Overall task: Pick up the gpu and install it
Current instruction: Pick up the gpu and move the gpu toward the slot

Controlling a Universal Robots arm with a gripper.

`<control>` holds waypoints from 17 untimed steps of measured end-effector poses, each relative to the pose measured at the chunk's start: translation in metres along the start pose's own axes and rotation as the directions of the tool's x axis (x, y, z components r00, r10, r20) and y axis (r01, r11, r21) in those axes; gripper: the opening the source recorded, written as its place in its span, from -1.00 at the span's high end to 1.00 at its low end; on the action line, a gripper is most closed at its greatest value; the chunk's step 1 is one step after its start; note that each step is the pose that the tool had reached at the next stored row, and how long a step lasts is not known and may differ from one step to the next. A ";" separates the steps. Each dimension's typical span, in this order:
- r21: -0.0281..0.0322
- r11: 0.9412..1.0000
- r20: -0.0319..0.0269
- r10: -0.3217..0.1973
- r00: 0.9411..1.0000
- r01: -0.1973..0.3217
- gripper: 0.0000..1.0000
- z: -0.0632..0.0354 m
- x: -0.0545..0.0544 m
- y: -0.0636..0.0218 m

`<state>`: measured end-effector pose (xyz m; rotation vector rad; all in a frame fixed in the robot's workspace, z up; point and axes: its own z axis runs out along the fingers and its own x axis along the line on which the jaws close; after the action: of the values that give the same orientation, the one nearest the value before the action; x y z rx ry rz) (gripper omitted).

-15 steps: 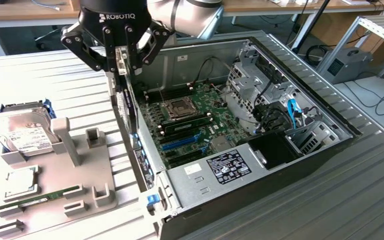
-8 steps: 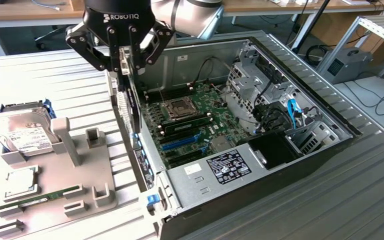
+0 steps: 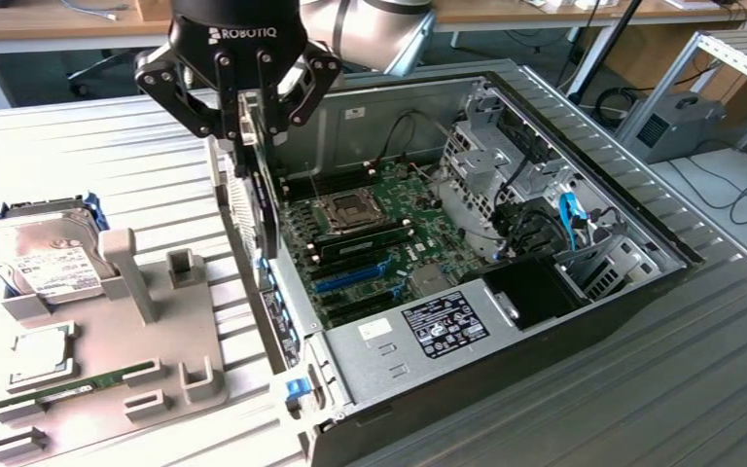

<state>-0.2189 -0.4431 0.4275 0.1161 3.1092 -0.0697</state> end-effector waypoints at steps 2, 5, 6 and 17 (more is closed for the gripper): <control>0.000 1.000 0.000 0.000 1.000 0.000 0.48 0.0003 -0.001 0.0001; 0.000 1.000 0.000 0.000 1.000 0.000 0.48 0.0007 -0.003 0.0002; 0.000 1.000 0.000 0.000 1.000 0.000 0.48 0.0009 -0.003 0.0003; 0.000 1.000 0.000 0.000 1.000 0.000 0.48 0.0024 -0.009 0.0008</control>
<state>-0.2097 -0.4431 0.4253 0.1161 3.1091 -0.0697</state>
